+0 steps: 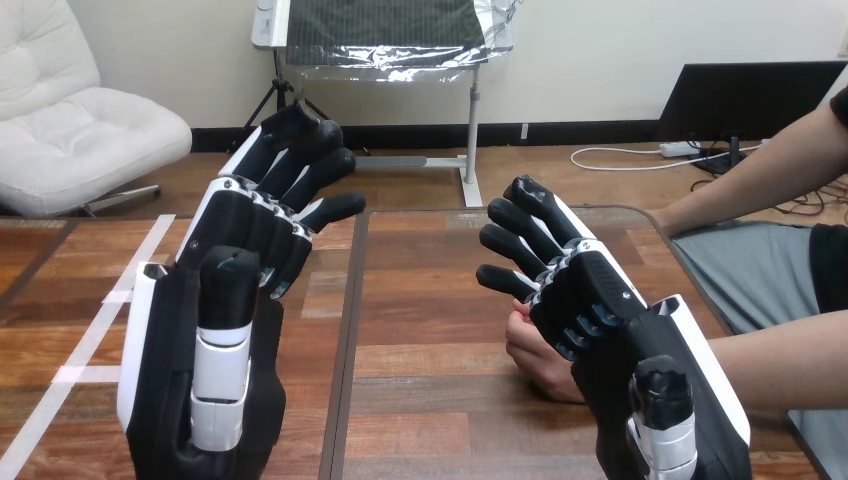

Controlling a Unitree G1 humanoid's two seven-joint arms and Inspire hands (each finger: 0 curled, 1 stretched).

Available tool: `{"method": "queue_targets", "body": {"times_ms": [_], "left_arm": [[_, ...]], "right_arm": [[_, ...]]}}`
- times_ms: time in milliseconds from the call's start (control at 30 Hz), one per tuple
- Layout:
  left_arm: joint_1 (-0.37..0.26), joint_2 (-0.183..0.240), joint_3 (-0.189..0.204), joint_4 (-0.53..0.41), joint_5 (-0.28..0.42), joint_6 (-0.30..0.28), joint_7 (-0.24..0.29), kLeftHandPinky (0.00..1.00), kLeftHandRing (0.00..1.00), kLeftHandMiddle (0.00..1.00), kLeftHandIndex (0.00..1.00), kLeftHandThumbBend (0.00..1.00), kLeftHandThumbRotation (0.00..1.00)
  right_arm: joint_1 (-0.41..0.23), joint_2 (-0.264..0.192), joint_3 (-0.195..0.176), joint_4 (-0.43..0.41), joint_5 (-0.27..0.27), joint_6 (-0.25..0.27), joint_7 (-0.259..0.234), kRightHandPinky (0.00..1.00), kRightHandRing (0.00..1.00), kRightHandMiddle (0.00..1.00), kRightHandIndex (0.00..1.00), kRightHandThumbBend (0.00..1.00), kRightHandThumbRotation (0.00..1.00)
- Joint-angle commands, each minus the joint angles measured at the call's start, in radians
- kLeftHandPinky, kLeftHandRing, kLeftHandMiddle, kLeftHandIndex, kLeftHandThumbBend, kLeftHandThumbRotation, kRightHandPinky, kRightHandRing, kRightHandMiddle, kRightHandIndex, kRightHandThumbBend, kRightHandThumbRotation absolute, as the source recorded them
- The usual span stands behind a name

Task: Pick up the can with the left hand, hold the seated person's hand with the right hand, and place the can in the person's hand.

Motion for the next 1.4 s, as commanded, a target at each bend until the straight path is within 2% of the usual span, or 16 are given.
{"method": "queue_targets", "body": {"times_ms": [0,333,533,833,1133,1367], "left_arm": [[-0.029,-0.028,0.005,-0.004,-0.016,-0.015,-0.010,0.72,0.82,0.84,0.83,0.58,0.85],[-0.036,-0.034,0.006,0.007,-0.014,-0.019,-0.015,0.71,0.83,0.84,0.84,0.58,0.84],[-0.038,-0.030,0.009,0.007,-0.019,-0.010,-0.017,0.71,0.83,0.84,0.84,0.59,0.83],[-0.048,-0.030,0.030,0.021,0.001,0.011,-0.003,0.72,0.84,0.85,0.84,0.63,0.81],[-0.090,-0.028,0.094,0.078,0.065,0.034,0.032,0.79,0.87,0.87,0.87,0.66,0.79],[-0.146,-0.032,0.164,0.170,0.207,0.024,0.106,0.80,0.87,0.88,0.88,0.70,0.82]], "right_arm": [[-0.030,0.008,-0.009,-0.027,0.013,-0.018,0.001,0.87,0.92,0.93,0.95,0.94,0.94],[-0.026,0.007,-0.009,-0.031,0.020,-0.012,0.002,0.87,0.92,0.93,0.95,0.93,0.94],[-0.027,0.009,-0.010,-0.029,0.005,-0.018,-0.001,0.87,0.92,0.93,0.95,0.92,0.95],[-0.027,0.008,-0.008,-0.029,0.014,-0.012,0.002,0.87,0.92,0.93,0.95,0.92,0.94],[-0.026,0.013,-0.009,-0.026,-0.004,-0.020,-0.005,0.87,0.92,0.93,0.94,0.91,0.95],[-0.026,0.012,-0.008,-0.029,-0.002,-0.017,-0.005,0.86,0.92,0.93,0.95,0.91,0.95]]}}
